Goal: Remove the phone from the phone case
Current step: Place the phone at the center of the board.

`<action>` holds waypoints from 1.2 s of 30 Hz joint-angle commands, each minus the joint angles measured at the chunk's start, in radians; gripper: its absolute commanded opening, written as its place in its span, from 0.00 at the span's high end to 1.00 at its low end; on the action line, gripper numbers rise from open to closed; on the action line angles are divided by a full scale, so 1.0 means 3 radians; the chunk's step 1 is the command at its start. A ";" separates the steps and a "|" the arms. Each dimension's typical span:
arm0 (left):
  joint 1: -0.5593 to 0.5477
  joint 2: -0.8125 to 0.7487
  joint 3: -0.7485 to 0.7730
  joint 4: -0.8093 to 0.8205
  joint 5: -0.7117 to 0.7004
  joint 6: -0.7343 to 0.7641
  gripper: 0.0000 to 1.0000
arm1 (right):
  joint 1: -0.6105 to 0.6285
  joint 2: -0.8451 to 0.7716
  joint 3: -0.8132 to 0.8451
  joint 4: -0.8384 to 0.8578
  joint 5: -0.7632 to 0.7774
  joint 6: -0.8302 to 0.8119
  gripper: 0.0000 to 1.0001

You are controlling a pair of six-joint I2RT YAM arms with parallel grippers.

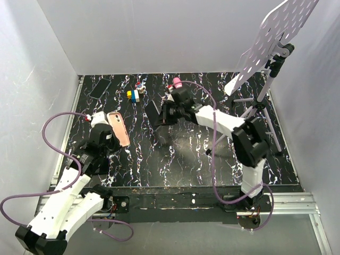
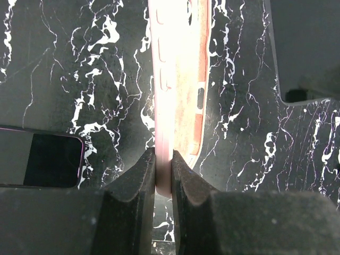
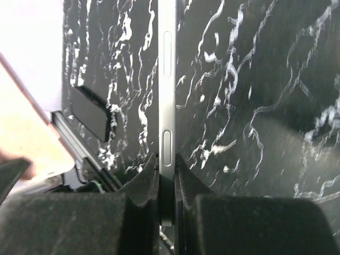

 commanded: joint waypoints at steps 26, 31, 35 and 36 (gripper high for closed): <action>-0.0026 0.0195 -0.0504 0.0776 0.1886 -0.0083 1.00 | -0.0720 0.1979 0.2931 -0.2368 -0.0120 -0.1818 0.33; -0.0026 0.0359 -0.0835 0.1097 0.2458 -0.0293 1.00 | -0.0608 0.1519 0.2533 -0.2441 0.0300 -0.1869 0.23; -0.0072 0.0476 -0.1275 0.1700 0.2913 -0.0686 1.00 | -0.0455 0.1105 0.2109 -0.2358 0.0530 -0.1869 0.23; -0.0143 0.0547 -0.1388 0.1899 0.3006 -0.0753 1.00 | -0.0424 0.1023 0.2012 -0.2348 0.0566 -0.1844 0.23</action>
